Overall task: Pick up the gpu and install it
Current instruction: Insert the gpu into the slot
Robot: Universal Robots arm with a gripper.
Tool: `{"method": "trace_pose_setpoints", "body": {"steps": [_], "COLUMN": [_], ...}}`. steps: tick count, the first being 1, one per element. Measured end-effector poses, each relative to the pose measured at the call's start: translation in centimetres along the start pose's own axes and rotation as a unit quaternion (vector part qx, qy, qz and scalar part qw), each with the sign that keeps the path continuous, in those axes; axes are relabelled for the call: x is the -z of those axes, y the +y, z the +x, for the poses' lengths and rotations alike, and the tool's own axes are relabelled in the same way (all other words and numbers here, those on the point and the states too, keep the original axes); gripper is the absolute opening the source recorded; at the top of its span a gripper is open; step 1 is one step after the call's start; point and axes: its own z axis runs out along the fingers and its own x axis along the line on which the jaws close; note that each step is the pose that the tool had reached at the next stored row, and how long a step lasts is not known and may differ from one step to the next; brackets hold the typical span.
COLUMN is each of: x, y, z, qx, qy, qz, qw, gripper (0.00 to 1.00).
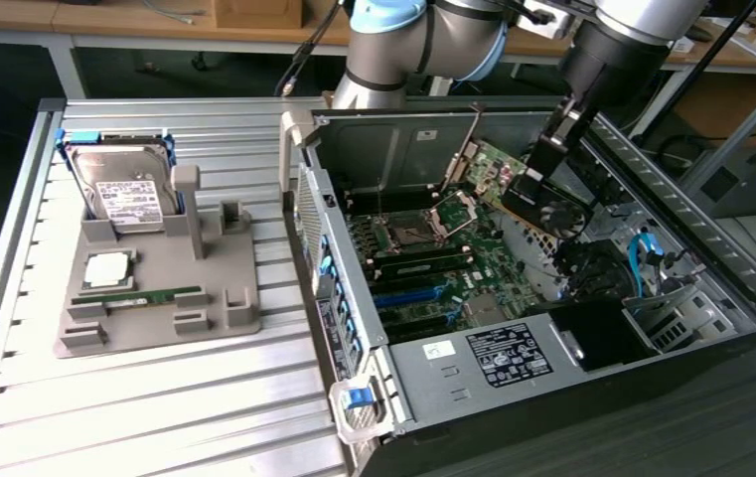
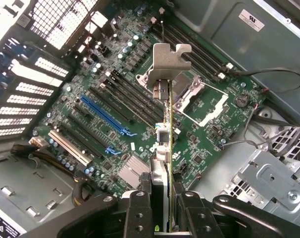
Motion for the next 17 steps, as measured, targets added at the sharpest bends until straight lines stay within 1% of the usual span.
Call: {"method": "trace_pose_setpoints", "body": {"steps": [9,17], "x": [0.00,0.00], "y": [0.00,0.00], "z": [0.00,0.00], "qx": [0.018,0.046], "qy": [0.0007,0.0018], "qz": [0.0008,0.0021], "qw": [0.9998,0.9989], "gripper": [0.27,0.27]}}
